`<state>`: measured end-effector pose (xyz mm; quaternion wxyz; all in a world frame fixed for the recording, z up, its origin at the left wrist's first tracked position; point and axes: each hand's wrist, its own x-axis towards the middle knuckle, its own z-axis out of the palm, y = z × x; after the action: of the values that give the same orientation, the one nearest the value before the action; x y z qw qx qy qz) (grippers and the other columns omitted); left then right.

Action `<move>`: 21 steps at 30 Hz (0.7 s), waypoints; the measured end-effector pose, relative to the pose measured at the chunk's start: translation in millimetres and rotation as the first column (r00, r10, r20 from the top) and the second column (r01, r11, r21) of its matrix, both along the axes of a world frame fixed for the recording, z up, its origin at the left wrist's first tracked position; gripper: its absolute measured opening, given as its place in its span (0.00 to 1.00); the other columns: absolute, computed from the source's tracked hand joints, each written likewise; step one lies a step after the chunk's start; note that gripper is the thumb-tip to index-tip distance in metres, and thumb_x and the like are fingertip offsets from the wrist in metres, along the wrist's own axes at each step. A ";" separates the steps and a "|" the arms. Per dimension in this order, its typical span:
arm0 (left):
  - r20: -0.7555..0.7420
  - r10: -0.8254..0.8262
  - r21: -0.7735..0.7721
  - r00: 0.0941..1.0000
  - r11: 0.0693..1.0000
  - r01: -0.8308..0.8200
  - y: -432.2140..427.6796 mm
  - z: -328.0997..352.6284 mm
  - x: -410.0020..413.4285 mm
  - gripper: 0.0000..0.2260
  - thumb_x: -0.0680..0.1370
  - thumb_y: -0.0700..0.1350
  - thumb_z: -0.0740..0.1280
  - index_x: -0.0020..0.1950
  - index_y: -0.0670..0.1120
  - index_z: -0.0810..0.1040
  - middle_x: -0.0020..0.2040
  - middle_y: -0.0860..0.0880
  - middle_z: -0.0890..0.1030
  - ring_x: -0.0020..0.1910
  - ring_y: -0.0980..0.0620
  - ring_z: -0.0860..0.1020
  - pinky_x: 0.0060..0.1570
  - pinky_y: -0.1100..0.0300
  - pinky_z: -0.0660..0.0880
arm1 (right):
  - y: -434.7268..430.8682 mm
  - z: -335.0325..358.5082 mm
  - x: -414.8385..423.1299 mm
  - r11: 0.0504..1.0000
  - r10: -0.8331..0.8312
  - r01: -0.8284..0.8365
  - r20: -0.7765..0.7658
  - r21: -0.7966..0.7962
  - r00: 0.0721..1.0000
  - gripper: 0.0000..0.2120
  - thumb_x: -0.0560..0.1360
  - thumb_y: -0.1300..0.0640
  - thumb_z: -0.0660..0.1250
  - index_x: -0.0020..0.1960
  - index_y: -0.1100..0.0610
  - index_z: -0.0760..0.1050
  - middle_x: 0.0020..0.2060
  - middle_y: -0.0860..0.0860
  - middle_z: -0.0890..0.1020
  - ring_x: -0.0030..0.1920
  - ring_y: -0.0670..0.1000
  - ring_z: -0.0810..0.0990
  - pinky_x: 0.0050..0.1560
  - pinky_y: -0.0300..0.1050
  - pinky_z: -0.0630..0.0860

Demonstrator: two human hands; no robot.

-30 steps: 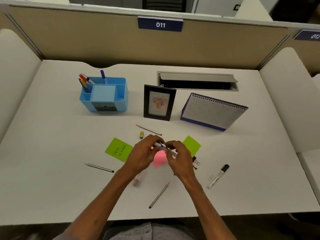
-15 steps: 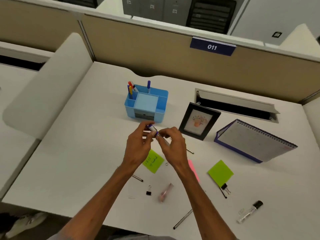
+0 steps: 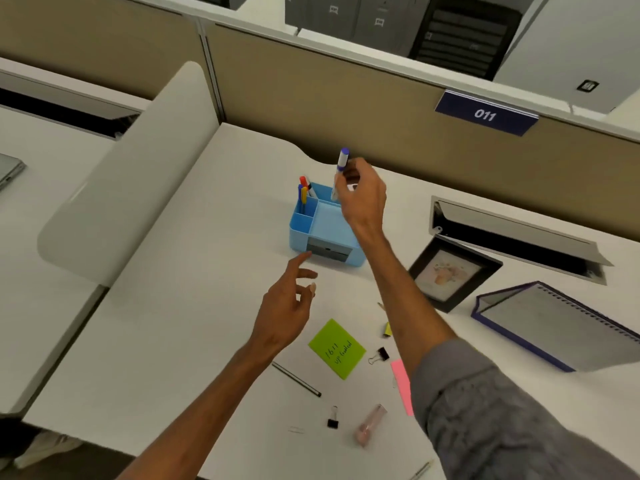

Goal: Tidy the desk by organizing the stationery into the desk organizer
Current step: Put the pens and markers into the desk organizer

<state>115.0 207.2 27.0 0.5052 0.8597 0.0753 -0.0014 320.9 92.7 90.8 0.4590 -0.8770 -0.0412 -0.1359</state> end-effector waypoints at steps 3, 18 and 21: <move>-0.042 -0.061 0.013 0.997 0.998 0.062 2.4 -13.0 -7.3 0.24 0.86 0.48 0.64 0.79 0.62 0.62 0.63 0.62 0.80 0.50 0.60 0.84 0.53 0.56 0.84 | 20.0 -13.1 28.7 0.998 -0.019 0.019 -0.005 -0.056 1.000 0.07 0.80 0.56 0.73 0.56 0.58 0.80 0.49 0.52 0.86 0.47 0.49 0.83 0.52 0.44 0.83; -0.100 -0.158 0.025 0.982 0.987 0.162 10.0 -31.5 -20.6 0.24 0.86 0.48 0.64 0.79 0.63 0.61 0.62 0.62 0.79 0.48 0.60 0.83 0.51 0.57 0.83 | 56.1 -53.5 44.5 0.940 -0.048 -0.032 -0.224 -0.341 0.973 0.13 0.81 0.49 0.72 0.57 0.59 0.82 0.49 0.55 0.86 0.48 0.52 0.84 0.49 0.43 0.77; -0.109 -0.169 0.024 0.980 0.985 0.173 5.3 -32.1 -23.5 0.24 0.86 0.48 0.64 0.79 0.63 0.62 0.62 0.63 0.79 0.48 0.60 0.83 0.50 0.57 0.84 | 51.5 -49.2 40.3 0.953 -0.019 -0.053 -0.233 -0.299 0.972 0.13 0.80 0.50 0.72 0.56 0.60 0.83 0.50 0.56 0.85 0.49 0.51 0.83 0.52 0.44 0.79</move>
<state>91.5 212.5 -5.0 0.4839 0.8701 0.0282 -0.0896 361.2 144.3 41.6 0.3217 -0.9465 -0.0151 -0.0198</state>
